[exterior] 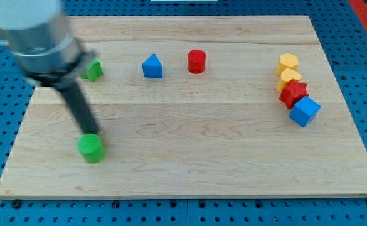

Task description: Move the green circle to the bottom of the blue cube

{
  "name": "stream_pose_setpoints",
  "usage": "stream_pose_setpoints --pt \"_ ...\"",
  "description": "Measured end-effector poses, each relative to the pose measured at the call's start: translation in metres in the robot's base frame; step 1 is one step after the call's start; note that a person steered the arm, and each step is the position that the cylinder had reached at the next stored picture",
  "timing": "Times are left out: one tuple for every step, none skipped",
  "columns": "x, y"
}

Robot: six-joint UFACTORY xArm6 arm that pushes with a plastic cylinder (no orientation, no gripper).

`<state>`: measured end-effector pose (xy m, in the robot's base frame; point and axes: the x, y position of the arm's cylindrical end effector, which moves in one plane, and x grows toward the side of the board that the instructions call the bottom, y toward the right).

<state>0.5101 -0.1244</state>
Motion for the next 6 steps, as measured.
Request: stream_pose_setpoints --pt "-0.003 -0.02" --pt "0.003 -0.098" --pt "0.034 -0.107" --pt "0.034 -0.013" --pt "0.034 0.071" --pt "0.04 0.039"
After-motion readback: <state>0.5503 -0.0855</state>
